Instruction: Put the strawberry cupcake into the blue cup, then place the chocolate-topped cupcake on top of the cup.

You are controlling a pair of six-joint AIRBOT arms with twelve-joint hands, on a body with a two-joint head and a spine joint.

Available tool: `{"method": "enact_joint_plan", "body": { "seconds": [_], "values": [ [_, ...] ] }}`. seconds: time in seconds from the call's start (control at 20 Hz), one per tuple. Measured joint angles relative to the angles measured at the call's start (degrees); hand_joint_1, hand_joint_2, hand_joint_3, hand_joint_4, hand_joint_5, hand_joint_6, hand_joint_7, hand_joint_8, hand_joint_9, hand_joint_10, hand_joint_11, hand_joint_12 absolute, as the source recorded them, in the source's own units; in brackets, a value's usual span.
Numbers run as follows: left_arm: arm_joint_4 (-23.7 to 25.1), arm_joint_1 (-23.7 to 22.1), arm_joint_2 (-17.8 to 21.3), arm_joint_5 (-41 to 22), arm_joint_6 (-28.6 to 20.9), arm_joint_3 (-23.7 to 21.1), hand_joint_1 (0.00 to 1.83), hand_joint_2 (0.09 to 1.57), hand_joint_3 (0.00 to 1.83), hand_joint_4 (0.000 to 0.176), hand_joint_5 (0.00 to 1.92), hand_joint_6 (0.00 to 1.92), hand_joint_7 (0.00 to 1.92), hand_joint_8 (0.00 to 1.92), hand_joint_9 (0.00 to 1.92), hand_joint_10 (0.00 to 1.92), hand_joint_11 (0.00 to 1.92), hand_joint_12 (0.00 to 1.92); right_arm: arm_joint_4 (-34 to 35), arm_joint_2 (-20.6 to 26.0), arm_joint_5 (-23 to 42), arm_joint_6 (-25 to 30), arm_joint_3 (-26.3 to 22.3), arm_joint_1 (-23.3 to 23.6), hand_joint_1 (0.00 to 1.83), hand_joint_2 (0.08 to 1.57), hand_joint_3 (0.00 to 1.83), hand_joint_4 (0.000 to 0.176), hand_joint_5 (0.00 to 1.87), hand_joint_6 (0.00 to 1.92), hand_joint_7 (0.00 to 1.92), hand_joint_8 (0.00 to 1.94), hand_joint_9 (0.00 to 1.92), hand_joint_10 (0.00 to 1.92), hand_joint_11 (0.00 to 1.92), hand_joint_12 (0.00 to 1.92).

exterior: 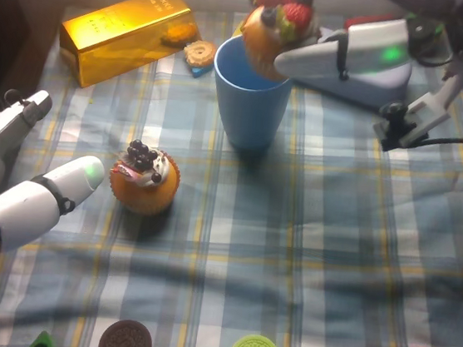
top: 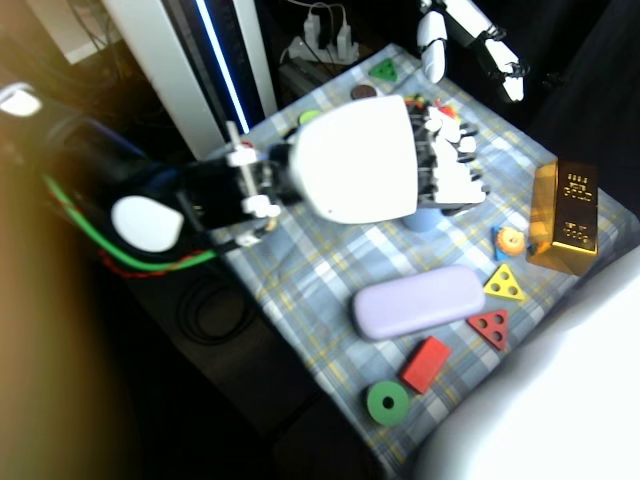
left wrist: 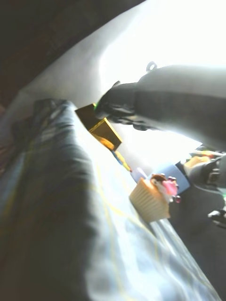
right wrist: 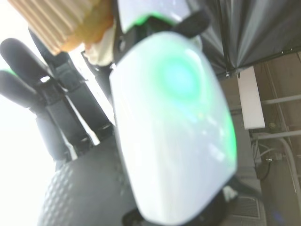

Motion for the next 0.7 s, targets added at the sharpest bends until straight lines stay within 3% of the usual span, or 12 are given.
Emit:
{"method": "enact_joint_plan", "body": {
  "seconds": [0.05, 0.1, 0.15, 0.3, 0.4, 0.45, 0.5, 0.6, 0.65, 0.7],
  "values": [
    [0.0, 0.0, 0.0, 0.1, 0.0, 0.0, 0.18, 1.04, 0.0, 0.069, 0.21, 0.0, 0.17, 0.0, 0.21, 0.0, 0.0, 0.54, -0.1, -0.3, -0.1, 0.0, 0.3, 0.0, 0.77, 1.0, 0.0, 0.0, 1.05, 0.0, 1.18, 0.02, 0.92, 0.82, 0.7, 1.42],
    [0.1, 0.0, 0.0, 0.1, 0.0, 0.0, 0.2, 1.05, 0.0, 0.06, 0.22, 0.0, 0.19, 0.0, 0.22, 0.0, 0.0, 0.56, 0.1, -0.4, -0.2, 0.0, 0.5, 0.1, 0.8, 1.0, 0.0, 0.0, 1.06, 0.0, 1.23, 0.04, 1.02, 0.88, 0.85, 1.42],
    [0.1, 0.0, 0.0, 0.2, 0.0, 0.0, 0.22, 1.06, 0.0, 0.036, 0.24, 0.0, 0.2, 0.0, 0.23, 0.0, 0.0, 0.6, 0.2, -0.6, -0.3, 0.1, 1.0, 0.4, 0.77, 1.0, 0.0, 0.0, 1.07, 0.0, 1.24, 0.04, 1.03, 0.89, 0.89, 1.4],
    [0.6, -0.1, 0.0, 0.6, 0.0, 0.0, 0.23, 1.06, 0.0, 0.035, 0.24, 0.0, 0.19, 0.0, 0.24, 0.0, 0.0, 0.65, 0.7, -1.1, -0.5, 0.1, 1.4, 0.8, 0.72, 1.03, 0.0, 0.0, 1.02, 0.0, 1.2, 0.02, 0.94, 0.94, 0.81, 1.46],
    [0.7, -0.5, -0.1, 1.1, 0.0, 0.0, 0.24, 1.05, 0.0, 0.053, 0.22, 0.0, 0.18, 0.0, 0.24, 0.0, 0.0, 0.64, 0.4, -1.3, -0.6, 0.1, 1.5, 0.8, 0.74, 1.04, 0.0, 0.0, 1.01, 0.0, 1.16, 0.0, 0.86, 0.95, 0.72, 1.47],
    [1.2, -0.5, -0.1, 1.1, 0.0, 0.1, 0.26, 1.05, 0.0, 0.054, 0.23, 0.0, 0.2, 0.0, 0.25, 0.0, 0.0, 0.68, 0.2, -1.4, -0.6, 0.2, 1.5, 0.8, 0.74, 1.04, 0.0, 0.0, 1.01, 0.0, 1.14, 0.0, 0.81, 0.99, 0.68, 1.51],
    [1.2, -0.5, -0.1, 1.1, 0.0, 0.1, 0.28, 1.05, 0.0, 0.042, 0.24, 0.0, 0.21, 0.01, 0.25, 0.0, 0.0, 0.68, 0.1, -1.6, -0.6, 0.2, 1.8, 0.8, 0.76, 1.04, 0.0, 0.0, 1.04, 0.01, 1.15, 0.01, 0.77, 1.09, 0.67, 1.57],
    [1.2, -0.5, -0.1, 1.1, 0.0, 0.1, 0.27, 1.04, 0.0, 0.033, 0.24, 0.0, 0.21, 0.0, 0.24, 0.0, 0.0, 0.67, 0.3, -1.6, -0.9, 0.2, 2.0, 0.8, 0.79, 1.05, 0.0, 0.0, 1.05, 0.01, 1.11, 0.01, 0.76, 1.04, 0.63, 1.58],
    [1.1, -0.5, -0.1, 1.2, 0.0, 0.1, 0.25, 1.04, 0.0, 0.042, 0.23, 0.0, 0.2, 0.0, 0.26, 0.0, 0.0, 0.75, 0.3, -1.7, -0.9, 0.2, 2.1, 0.8, 0.71, 1.05, 0.0, 0.0, 1.04, 0.0, 1.08, 0.0, 0.76, 0.92, 0.59, 1.51],
    [1.2, -0.5, -0.1, 1.2, 0.0, 0.1, 0.26, 1.04, 0.0, 0.043, 0.23, 0.0, 0.2, 0.0, 0.24, 0.01, 0.0, 0.67, 0.2, -1.8, -0.9, 0.2, 2.1, 0.8, 0.68, 1.07, 0.0, 0.0, 1.0, 0.0, 1.05, 0.0, 0.77, 0.83, 0.56, 1.46]
  ]
}}
